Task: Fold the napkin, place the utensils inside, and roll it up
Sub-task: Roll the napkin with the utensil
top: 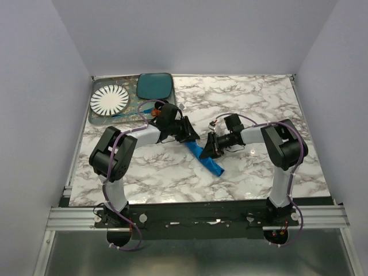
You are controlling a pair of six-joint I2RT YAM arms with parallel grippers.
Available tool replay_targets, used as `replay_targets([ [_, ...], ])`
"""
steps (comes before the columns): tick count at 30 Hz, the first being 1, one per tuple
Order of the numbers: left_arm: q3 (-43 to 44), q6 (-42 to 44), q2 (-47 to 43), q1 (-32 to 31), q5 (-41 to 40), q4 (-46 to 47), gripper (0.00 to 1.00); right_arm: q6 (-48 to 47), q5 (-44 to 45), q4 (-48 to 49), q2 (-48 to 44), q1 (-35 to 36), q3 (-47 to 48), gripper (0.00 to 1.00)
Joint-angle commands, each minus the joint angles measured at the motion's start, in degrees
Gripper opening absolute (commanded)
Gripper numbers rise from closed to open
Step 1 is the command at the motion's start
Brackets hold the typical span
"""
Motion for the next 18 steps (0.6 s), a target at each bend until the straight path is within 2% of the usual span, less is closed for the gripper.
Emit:
replay_targets([
  [1, 0.9, 0.3, 3.7, -0.2, -2.2, 0.1, 0.41, -1.7, 4.6, -1.4, -0.3, -0.5, -1.7, 0.42],
  [8, -1.4, 0.7, 4.9, -0.2, -3.6, 1.3, 0.41, -5.5, 14.1, -10.4, -8.1, -0.3, -0.1, 0.45],
  [11, -1.0, 1.0, 5.3, -0.1, -4.0, 1.3, 0.41, -9.1, 24.9, -17.5, -13.9, 2.4, 2.5, 0.51],
  [13, -0.8, 1.3, 5.7, -0.1, -3.8, 1.2, 0.41, -10.8, 37.7, -20.6, -18.2, 5.4, 4.6, 0.61],
  [15, -0.7, 1.4, 6.1, -0.1, -3.6, 1.1, 0.41, -14.2, 47.7, -24.8, -20.4, 12.1, 6.2, 0.68],
  [16, -0.7, 1.4, 6.1, -0.1, -3.6, 1.1, 0.40, -15.3, 56.5, -25.8, -21.7, 14.2, 7.6, 0.70],
  [18, -0.7, 1.5, 6.4, -0.1, -3.6, 1.1, 0.40, -17.9, 65.7, -26.9, -22.6, 21.2, 8.4, 0.74],
])
